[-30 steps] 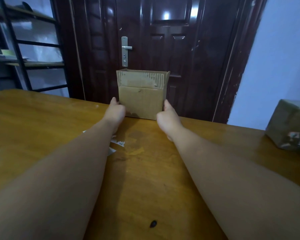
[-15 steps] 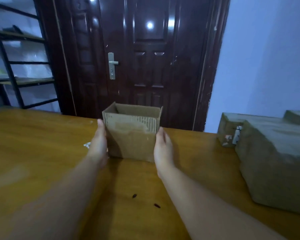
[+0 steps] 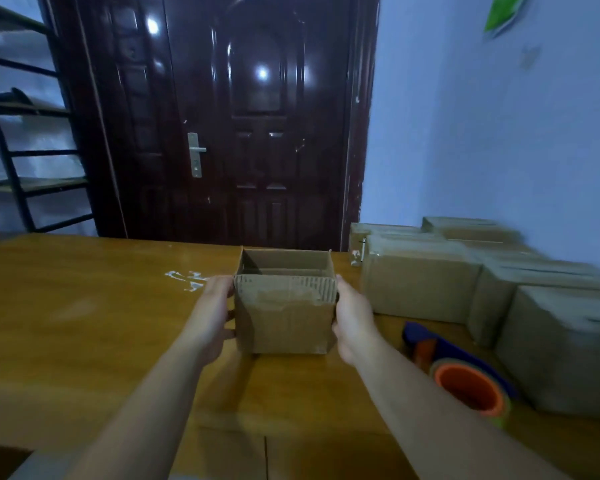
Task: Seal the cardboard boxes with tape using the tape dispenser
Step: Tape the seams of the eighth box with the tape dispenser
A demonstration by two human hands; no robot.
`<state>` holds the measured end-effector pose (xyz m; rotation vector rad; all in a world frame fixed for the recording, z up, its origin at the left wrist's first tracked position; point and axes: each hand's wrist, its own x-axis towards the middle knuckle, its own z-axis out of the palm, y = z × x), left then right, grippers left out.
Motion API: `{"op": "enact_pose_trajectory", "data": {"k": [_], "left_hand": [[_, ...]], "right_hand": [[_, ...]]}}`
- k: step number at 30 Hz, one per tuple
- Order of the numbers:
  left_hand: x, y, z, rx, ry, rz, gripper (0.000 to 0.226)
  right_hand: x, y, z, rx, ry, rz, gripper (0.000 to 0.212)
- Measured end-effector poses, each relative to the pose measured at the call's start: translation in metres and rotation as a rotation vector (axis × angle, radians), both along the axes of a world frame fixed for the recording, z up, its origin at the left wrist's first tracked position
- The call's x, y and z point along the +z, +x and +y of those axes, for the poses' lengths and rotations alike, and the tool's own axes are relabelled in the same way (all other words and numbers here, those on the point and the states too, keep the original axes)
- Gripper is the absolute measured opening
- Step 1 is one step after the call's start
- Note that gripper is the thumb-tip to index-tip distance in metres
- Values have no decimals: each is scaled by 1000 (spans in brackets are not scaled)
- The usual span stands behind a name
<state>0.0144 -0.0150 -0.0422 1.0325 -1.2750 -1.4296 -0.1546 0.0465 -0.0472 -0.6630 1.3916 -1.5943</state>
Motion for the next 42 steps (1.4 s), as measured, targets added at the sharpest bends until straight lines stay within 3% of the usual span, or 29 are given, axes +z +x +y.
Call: {"op": "enact_pose_trajectory", "data": {"k": [4, 10, 15, 18, 27, 30, 34, 37, 40, 42], "left_hand": [[4, -13, 43, -26, -82, 66, 24], [-8, -30, 75, -57, -307, -114, 50], [-6, -41, 69, 163, -489, -279, 26], [1, -47, 64, 218, -422, -274, 19], [0, -50, 72, 136, -336, -128, 32], [-1, -44, 73, 76, -342, -235, 45], [-1, -30, 67, -36, -422, -388, 65], [2, -23, 65, -141, -430, -443, 46], [3, -19, 60, -255, -377, -403, 29], [2, -18, 57, -268, -338, -384, 24]], "right_hand": [[4, -14, 42, -49, -104, 161, 38], [9, -29, 86, -85, -174, 543, 35], [21, -34, 84, -47, -118, 724, 32], [33, -38, 72, 50, -29, 864, 34], [54, -51, 47, 410, 348, 825, 71], [59, -52, 45, 459, 386, 900, 73], [49, -53, 46, 322, 244, 943, 77], [43, -54, 48, 230, 50, 1008, 73], [36, -51, 46, 305, 37, 1044, 57], [32, -54, 45, 283, 11, 1033, 60]]}}
